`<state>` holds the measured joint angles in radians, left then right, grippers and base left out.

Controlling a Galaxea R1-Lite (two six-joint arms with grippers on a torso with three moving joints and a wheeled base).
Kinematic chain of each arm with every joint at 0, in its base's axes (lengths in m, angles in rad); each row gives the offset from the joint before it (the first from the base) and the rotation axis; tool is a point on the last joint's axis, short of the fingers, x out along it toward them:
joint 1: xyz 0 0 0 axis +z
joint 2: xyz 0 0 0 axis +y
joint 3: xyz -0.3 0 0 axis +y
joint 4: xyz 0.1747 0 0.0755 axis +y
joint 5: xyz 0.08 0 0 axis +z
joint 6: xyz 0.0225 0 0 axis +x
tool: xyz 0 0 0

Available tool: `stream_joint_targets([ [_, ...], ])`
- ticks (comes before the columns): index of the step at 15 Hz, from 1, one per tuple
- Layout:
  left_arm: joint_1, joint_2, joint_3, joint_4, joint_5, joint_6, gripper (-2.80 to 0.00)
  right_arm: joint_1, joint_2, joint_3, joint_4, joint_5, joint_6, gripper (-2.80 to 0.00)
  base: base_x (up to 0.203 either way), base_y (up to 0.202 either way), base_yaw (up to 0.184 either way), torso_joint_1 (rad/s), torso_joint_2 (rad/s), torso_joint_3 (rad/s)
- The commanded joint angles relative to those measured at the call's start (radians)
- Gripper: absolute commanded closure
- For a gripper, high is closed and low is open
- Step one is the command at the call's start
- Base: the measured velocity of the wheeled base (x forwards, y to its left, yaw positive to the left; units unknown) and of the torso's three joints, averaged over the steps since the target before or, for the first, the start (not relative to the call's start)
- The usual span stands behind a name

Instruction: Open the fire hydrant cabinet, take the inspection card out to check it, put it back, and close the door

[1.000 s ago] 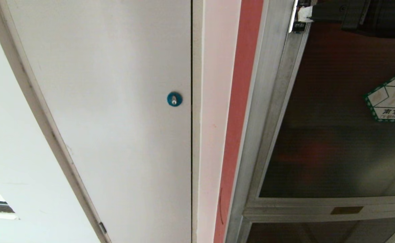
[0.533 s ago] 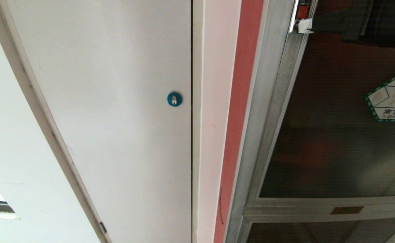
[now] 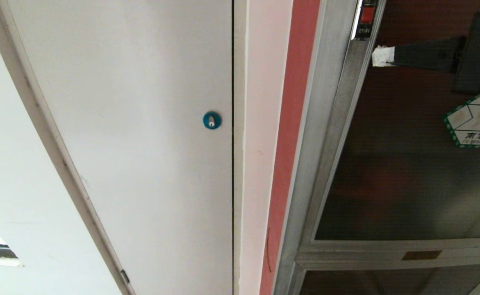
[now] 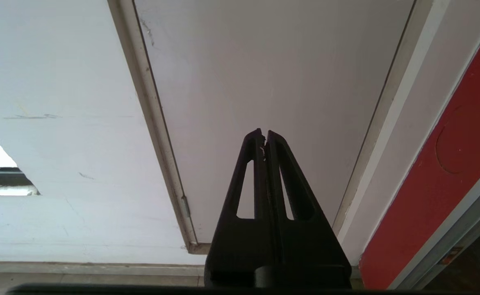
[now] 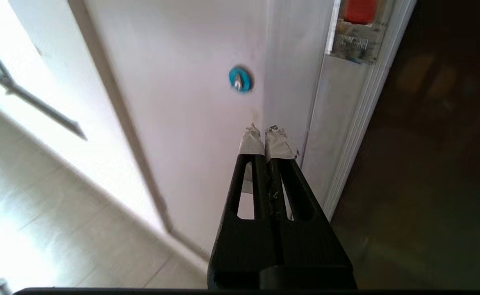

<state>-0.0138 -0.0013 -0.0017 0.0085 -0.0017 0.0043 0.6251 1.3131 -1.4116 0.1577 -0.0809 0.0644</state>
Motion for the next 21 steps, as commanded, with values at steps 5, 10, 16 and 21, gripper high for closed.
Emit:
stream_joint_targets([
  [5,0.000,0.001,0.000,0.000,0.000,0.000,0.00,0.165,-0.044,0.274,-0.512,-0.360,-0.165,0.00,0.000,0.000,0.000,0.000,0.00,0.000],
  [10,0.000,0.001,0.000,0.000,0.000,0.000,0.00,0.212,0.051,0.401,-0.951,-0.481,-0.281,0.00,0.000,0.000,0.000,0.000,0.00,0.000],
  [16,0.000,0.000,0.000,-0.001,0.000,0.000,0.00,0.206,0.118,0.412,-1.090,-0.511,-0.329,0.00,0.000,0.000,0.000,0.000,0.00,0.000],
  [21,0.000,0.000,0.000,-0.001,0.000,0.000,0.00,0.132,0.171,0.324,-1.090,-0.513,-0.354,-2.80,0.000,0.000,0.000,0.000,0.00,0.000],
])
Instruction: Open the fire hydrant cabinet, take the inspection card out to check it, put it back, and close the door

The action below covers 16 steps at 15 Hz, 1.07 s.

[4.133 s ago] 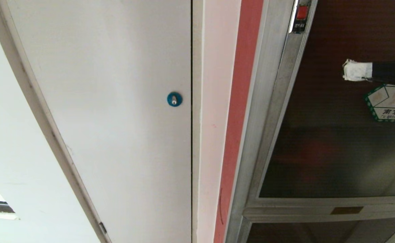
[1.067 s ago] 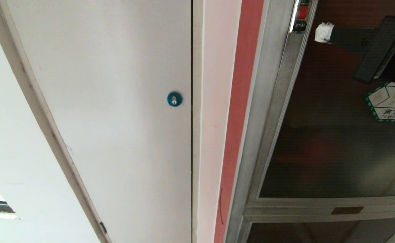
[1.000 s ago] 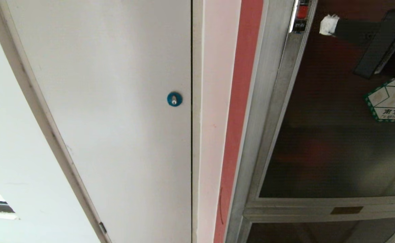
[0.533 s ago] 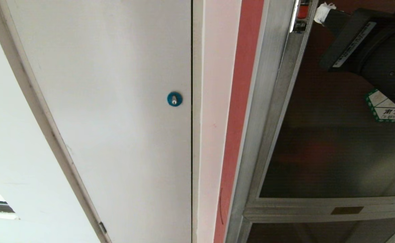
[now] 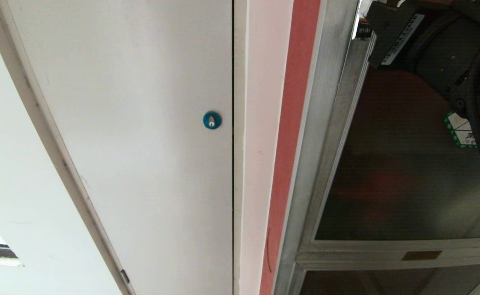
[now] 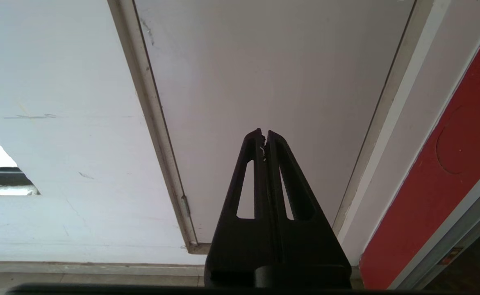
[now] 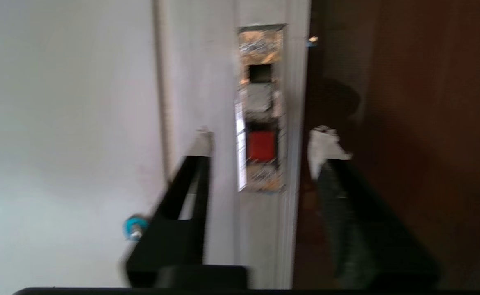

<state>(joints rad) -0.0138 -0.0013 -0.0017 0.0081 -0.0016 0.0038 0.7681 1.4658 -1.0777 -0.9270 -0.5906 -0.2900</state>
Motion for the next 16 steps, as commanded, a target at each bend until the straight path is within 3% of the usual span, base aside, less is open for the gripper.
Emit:
stream_joint_targets([
  [1,0.000,0.000,0.000,0.000,0.000,0.000,0.00,-0.022,0.029,-0.021,-0.006,-0.003,-0.008,-2.80,0.000,0.000,0.000,0.000,0.00,0.000],
  [12,0.000,0.000,0.000,0.000,0.000,0.000,0.00,-0.077,0.105,-0.125,-0.006,-0.005,-0.012,-2.80,0.000,0.000,0.000,0.000,0.00,0.000],
  [13,0.000,0.000,0.000,0.000,0.000,0.000,0.00,-0.082,0.104,-0.124,-0.006,-0.006,-0.011,0.00,0.000,0.000,0.000,0.000,0.00,0.000],
  [16,0.000,0.000,0.000,0.000,0.000,0.001,0.00,-0.082,0.099,-0.107,-0.006,-0.008,-0.009,0.00,0.000,0.000,0.000,0.000,0.00,0.000],
])
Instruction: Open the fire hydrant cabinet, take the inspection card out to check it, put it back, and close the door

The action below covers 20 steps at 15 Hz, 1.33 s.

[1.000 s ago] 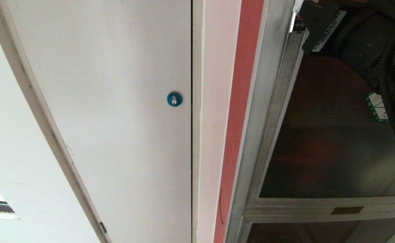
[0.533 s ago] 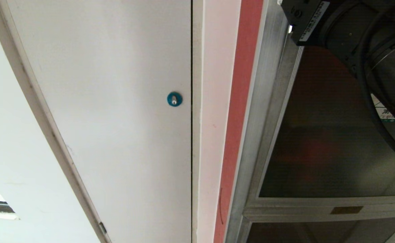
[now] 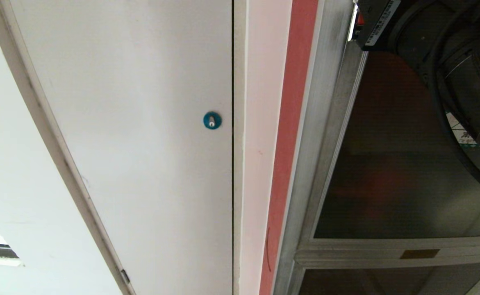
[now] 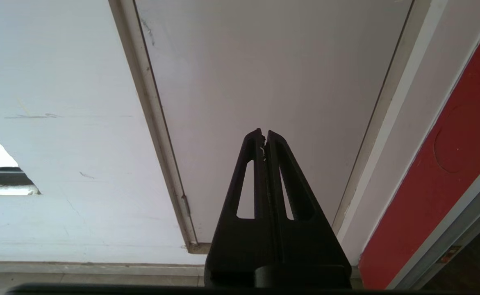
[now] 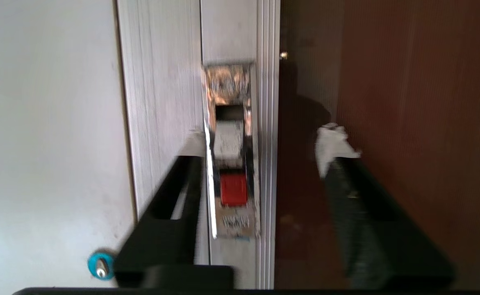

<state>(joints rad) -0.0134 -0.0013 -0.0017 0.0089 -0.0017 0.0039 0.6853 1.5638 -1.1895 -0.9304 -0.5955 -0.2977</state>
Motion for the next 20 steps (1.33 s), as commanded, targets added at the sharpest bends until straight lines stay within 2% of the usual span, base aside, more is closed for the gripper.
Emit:
stream_joint_targets([
  [1,0.000,0.001,0.000,-0.001,0.000,-0.001,0.00,0.000,0.001,0.013,-0.002,-0.003,-0.001,0.00,0.000,0.000,0.000,0.000,0.00,0.000],
  [10,0.000,0.001,0.000,0.000,0.000,-0.001,0.00,0.010,-0.016,0.007,0.004,-0.003,-0.006,0.00,0.000,0.000,0.000,0.000,0.00,0.000],
  [20,0.000,0.000,0.000,0.000,0.000,-0.001,0.00,0.110,-0.146,0.068,0.056,-0.015,-0.005,0.00,0.000,0.000,0.000,0.000,0.00,0.000],
])
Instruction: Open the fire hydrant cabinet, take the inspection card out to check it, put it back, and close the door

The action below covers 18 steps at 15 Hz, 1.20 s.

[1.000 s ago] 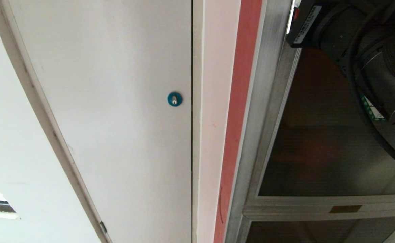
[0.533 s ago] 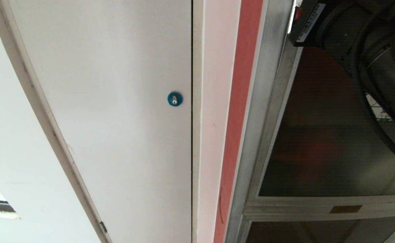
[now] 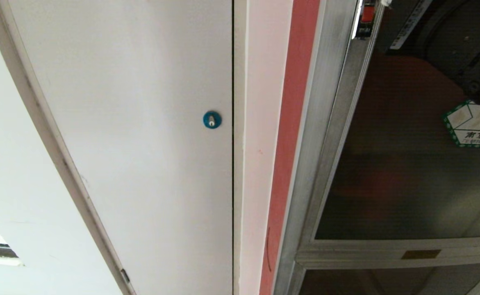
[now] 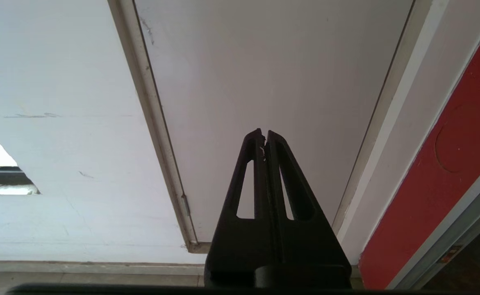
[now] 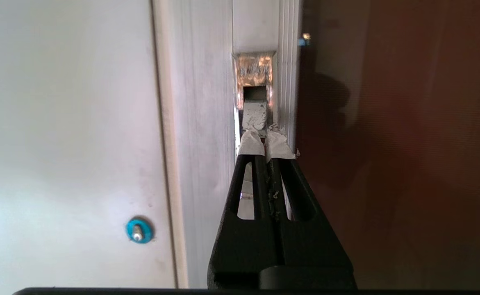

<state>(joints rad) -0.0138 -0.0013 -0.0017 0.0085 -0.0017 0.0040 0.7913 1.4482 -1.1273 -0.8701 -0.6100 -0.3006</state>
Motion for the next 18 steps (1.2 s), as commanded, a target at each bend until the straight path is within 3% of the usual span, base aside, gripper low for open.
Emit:
stream_joint_targets([
  [1,0.000,0.001,0.000,-0.001,0.000,-0.001,0.00,0.008,-0.047,0.017,-0.002,-0.001,-0.003,0.00,0.000,0.000,0.000,0.000,0.00,0.000],
  [7,0.000,0.000,0.000,0.001,0.000,-0.001,0.00,0.049,-0.120,0.112,0.002,-0.007,-0.003,0.00,0.000,0.000,0.000,0.000,0.00,0.000],
  [12,0.000,0.000,0.000,0.000,0.000,0.000,0.00,0.062,-0.079,0.116,-0.006,-0.024,0.000,0.00,0.000,0.000,0.000,0.000,0.00,0.000],
  [13,0.000,0.000,0.000,0.001,0.000,-0.001,0.00,0.073,-0.061,0.111,-0.009,-0.038,0.000,-2.80,0.000,0.000,0.000,0.000,0.00,0.000],
  [18,0.000,0.001,0.000,-0.001,0.000,0.001,0.00,0.074,0.022,0.004,-0.025,-0.085,-0.003,-2.80,0.000,0.000,0.000,0.000,0.00,0.000],
])
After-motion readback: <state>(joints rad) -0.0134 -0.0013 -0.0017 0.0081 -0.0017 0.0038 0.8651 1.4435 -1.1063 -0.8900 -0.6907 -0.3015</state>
